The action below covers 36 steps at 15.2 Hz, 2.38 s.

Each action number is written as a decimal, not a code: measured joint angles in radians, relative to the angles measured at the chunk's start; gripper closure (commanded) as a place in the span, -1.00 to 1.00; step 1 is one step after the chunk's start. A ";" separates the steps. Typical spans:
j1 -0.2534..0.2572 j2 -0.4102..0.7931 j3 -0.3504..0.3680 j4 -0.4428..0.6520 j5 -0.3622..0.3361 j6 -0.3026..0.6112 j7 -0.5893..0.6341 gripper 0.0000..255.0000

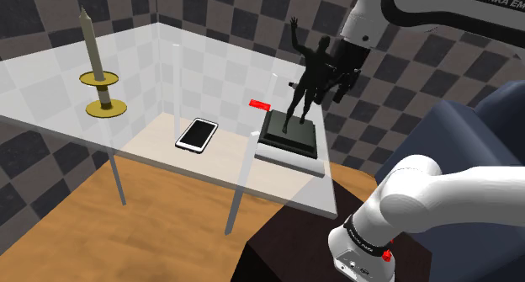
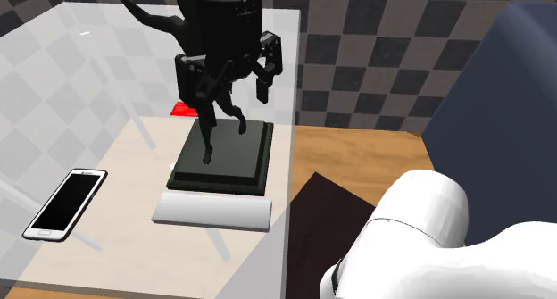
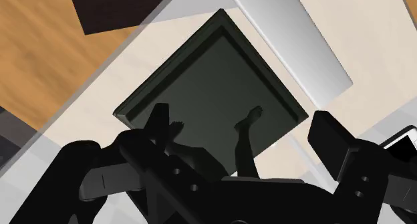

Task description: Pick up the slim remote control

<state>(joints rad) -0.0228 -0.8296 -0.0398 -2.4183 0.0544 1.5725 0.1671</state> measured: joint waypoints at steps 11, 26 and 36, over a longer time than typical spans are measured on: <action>0.196 -0.052 0.058 -0.236 -0.064 0.008 -0.304 -1.00; 0.289 -0.086 0.086 -0.435 -0.089 0.095 -0.419 1.00; 0.286 -0.083 0.082 -0.408 -0.092 0.076 -0.425 1.00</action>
<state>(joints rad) 0.2632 -0.9124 0.0418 -2.8266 -0.0378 1.6488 -0.2578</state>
